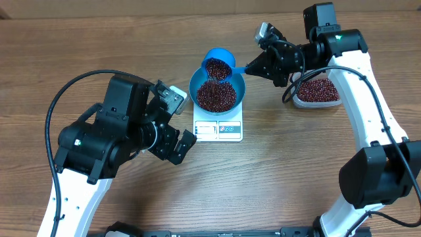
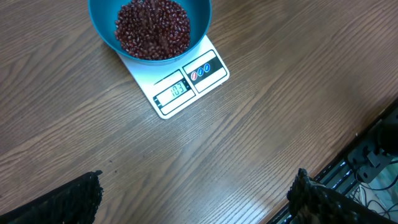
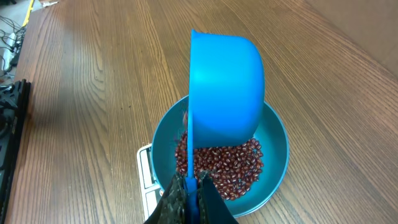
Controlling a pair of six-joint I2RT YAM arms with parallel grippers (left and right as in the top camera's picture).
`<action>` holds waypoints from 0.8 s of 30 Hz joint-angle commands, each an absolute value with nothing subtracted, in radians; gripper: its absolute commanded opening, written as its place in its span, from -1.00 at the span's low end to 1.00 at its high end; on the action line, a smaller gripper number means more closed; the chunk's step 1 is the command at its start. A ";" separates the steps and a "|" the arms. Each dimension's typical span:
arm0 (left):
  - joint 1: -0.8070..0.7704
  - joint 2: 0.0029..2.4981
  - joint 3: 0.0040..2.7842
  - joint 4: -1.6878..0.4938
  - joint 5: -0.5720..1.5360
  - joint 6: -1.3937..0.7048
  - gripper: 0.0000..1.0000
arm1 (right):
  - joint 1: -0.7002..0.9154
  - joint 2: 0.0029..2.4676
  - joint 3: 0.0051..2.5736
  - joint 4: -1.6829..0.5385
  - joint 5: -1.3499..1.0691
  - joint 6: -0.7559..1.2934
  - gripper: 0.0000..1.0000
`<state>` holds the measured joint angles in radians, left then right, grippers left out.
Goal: Scoop item into bowl and weigh 150g on scale
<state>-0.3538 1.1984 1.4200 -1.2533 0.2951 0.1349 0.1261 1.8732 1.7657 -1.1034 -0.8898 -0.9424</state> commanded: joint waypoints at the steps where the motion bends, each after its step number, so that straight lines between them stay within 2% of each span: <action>1: -0.360 1.203 1.423 -1.253 0.288 0.157 0.99 | 0.126 1.863 1.794 -1.103 -0.905 -0.951 -0.92; 24: -0.360 1.203 1.423 -1.253 0.288 0.157 0.99 | 0.126 1.863 1.794 -1.111 -0.892 -0.952 -0.92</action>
